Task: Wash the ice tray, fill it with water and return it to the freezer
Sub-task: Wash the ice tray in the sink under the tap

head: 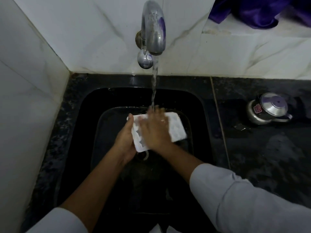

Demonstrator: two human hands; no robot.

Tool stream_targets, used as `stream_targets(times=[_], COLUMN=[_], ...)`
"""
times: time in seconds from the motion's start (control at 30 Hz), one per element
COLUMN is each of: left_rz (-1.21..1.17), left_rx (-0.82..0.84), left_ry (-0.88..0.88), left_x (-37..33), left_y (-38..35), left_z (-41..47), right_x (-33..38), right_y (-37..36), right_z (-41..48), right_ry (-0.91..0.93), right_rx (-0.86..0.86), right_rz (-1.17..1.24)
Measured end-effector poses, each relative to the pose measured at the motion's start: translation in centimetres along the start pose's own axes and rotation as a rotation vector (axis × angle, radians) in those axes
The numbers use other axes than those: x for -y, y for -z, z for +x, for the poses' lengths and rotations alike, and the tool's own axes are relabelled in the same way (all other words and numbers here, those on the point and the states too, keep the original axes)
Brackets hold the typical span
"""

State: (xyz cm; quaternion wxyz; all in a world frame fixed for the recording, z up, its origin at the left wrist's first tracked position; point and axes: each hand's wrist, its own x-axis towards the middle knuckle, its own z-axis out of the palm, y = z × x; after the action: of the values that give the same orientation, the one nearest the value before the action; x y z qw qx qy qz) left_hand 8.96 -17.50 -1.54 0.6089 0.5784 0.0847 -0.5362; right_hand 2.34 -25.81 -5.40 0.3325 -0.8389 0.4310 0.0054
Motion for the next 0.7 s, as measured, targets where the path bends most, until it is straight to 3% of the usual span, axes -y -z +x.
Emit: stream_targets(times=[0.07,0.13,0.2,0.27,0.3,0.4,0.47,0.6,0.7], left_rz=[-0.075,-0.089,-0.085,-0.076,-0.068,-0.082,-0.068,-0.028,-0.082], left_rx=[-0.063,-0.151,-0.190,-0.171,-0.168,-0.232,-0.243,-0.133,-0.088], left_ry=[-0.040,-0.053,-0.059,-0.071,-0.071,-0.103,-0.148,-0.171,-0.153], left_x=[0.6,1.4,2.4,3.3,3.2,2.6,2.5,2.3,0.8], left_y=[-0.3,-0.3,-0.4,-0.4,-0.6,-0.8,-0.4,0.4,1.3], left_z=[-0.1,-0.7,-1.0,-0.9,-0.9,0.0,0.2,-1.6,-2.6], right_x=[0.4,-1.3,-3.5,-4.4,-4.0,-0.9,-1.2,-5.3,-5.4], right_y=[-1.7,-1.9,-0.7,1.1,1.3,-0.2,-1.1,1.6,4.6], right_z=[-1.4,-0.1,2.8,3.8,3.3,-0.4,0.0,5.4,5.7], right_ry=[0.135,0.145,-0.036,-0.261,-0.264,0.022,0.085,-0.122,-0.218], right_rx=[0.133,0.176,0.112,0.033,0.027,0.156,0.228,0.124,0.162], right_rz=[0.043,-0.021,-0.098,-0.026,0.005,0.062,0.030,-0.167,0.136])
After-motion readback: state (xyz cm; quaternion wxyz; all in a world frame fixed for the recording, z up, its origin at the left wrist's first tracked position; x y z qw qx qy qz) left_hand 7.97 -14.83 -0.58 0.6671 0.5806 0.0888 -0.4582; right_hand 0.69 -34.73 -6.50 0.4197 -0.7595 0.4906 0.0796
